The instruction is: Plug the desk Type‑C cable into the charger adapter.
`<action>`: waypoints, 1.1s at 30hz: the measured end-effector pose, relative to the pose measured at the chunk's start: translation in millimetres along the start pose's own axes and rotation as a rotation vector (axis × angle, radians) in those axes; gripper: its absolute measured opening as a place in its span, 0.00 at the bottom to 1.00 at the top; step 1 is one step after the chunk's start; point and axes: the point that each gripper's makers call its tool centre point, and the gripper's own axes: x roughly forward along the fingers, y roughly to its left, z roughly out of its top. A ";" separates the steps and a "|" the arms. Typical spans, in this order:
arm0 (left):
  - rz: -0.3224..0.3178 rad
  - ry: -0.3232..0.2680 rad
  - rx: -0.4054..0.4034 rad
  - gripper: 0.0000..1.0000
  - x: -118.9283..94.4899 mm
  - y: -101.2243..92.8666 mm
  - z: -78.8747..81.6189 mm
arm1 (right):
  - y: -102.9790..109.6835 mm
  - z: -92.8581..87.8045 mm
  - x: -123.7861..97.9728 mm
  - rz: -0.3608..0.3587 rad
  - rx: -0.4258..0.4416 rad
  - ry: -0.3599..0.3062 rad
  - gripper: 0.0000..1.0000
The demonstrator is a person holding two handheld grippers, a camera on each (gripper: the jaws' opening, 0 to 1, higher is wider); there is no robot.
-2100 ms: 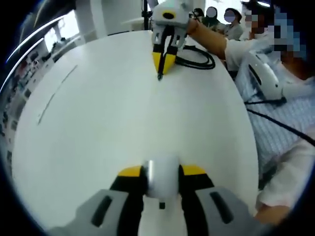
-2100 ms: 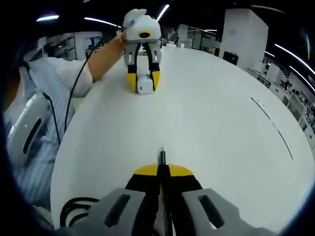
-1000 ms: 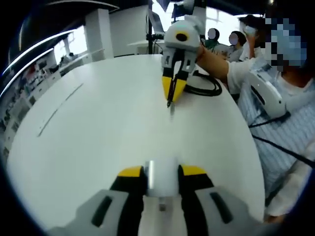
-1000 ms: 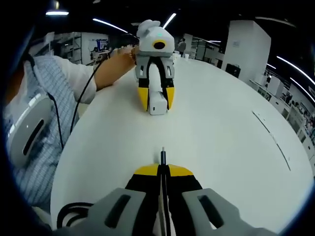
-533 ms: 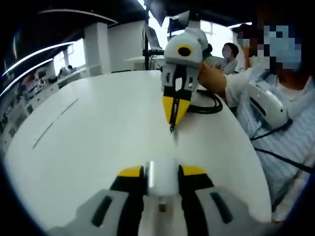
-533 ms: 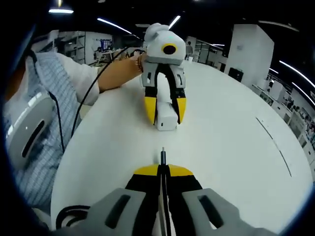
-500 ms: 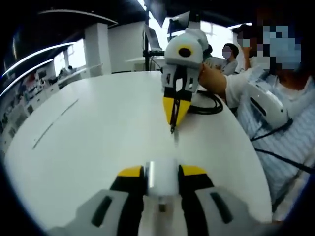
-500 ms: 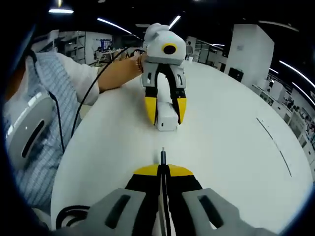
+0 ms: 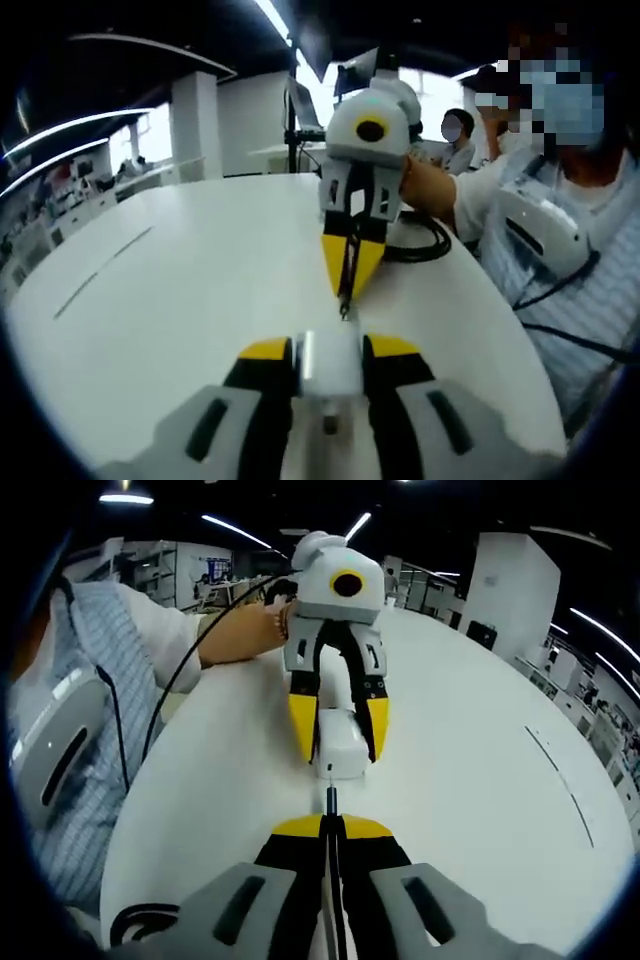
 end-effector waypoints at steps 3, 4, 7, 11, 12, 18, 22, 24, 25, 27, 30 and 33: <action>-0.006 -0.018 -0.001 0.26 4.7 -3.2 2.3 | 0.4 0.5 -0.4 -0.003 -0.004 -0.002 0.03; -0.010 -0.024 -0.003 0.26 6.2 -3.9 3.2 | 1.1 0.4 -0.4 -0.001 -0.005 -0.002 0.03; -0.020 -0.031 -0.006 0.26 8.6 -5.6 4.4 | 2.2 -1.4 0.2 0.001 -0.008 0.005 0.03; -0.023 -0.036 -0.010 0.26 9.1 -5.1 4.7 | 4.4 -1.8 0.5 0.021 -0.004 -0.006 0.03; -0.023 -0.037 -0.011 0.26 9.3 -5.1 4.8 | 3.9 -2.8 0.5 0.019 -0.002 -0.001 0.03; -0.024 -0.039 -0.013 0.26 10.4 -5.5 4.6 | 2.5 -3.0 2.0 0.027 -0.006 -0.002 0.03; -0.025 -0.038 -0.014 0.26 10.7 -6.2 4.4 | 1.4 -3.0 2.5 0.041 0.010 -0.004 0.03; -0.025 -0.036 -0.013 0.26 10.8 -7.0 4.1 | 1.6 -2.4 2.6 0.060 0.050 -0.014 0.03; -0.025 -0.036 -0.013 0.26 10.5 -6.8 3.9 | 1.8 -2.4 2.7 0.070 0.072 -0.018 0.03; -0.026 -0.036 -0.015 0.26 10.0 -6.7 3.7 | 1.3 -2.6 3.1 0.084 0.085 -0.021 0.03; -0.035 -0.038 -0.017 0.26 11.3 -8.5 4.0 | 4.6 -2.0 5.6 0.116 0.111 -0.020 0.03; -0.033 -0.031 -0.014 0.26 10.1 -7.6 3.3 | 4.0 -1.6 5.2 0.116 0.112 -0.018 0.03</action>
